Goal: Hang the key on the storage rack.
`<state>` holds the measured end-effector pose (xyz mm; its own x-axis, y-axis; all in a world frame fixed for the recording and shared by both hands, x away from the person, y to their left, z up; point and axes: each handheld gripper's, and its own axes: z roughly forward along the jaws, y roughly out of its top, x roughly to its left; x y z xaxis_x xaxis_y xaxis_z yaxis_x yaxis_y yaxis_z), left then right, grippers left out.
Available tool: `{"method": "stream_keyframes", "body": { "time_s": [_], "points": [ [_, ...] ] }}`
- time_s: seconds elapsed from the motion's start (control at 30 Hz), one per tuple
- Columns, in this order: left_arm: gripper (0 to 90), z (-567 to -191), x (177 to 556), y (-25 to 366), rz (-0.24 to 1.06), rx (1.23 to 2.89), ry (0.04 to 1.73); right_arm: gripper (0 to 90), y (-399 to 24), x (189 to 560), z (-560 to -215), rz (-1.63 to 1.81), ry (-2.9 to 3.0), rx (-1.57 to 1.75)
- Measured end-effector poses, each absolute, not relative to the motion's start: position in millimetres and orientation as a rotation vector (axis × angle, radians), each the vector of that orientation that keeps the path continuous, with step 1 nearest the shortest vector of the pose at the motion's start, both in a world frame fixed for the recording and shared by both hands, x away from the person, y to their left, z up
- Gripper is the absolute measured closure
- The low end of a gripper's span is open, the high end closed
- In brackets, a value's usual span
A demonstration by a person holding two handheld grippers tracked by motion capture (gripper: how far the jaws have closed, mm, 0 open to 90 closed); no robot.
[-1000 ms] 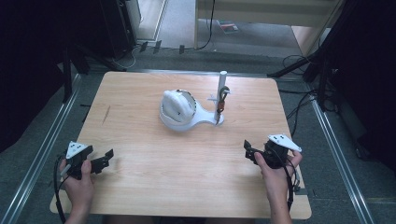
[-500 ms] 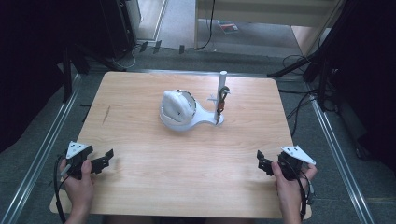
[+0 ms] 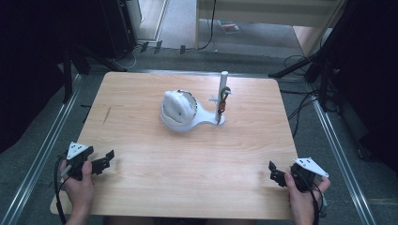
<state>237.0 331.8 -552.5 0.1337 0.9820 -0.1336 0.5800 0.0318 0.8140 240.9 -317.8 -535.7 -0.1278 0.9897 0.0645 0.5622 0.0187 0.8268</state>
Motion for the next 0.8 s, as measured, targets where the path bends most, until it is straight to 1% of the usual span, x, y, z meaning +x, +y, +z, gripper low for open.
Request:
{"method": "stream_keyframes", "body": {
  "time_s": [0.5, 0.8],
  "points": [
    [14.3, -552, 237, 332, 0.658, 1.643, 1.539, 0.0, -346, 223, -546, 1.009, 1.694, 1.626],
    [14.3, -552, 237, 332, 0.656, 1.647, 1.541, 0.0, -354, 219, -547, 1.041, 1.67, 1.64]
  ]
}}
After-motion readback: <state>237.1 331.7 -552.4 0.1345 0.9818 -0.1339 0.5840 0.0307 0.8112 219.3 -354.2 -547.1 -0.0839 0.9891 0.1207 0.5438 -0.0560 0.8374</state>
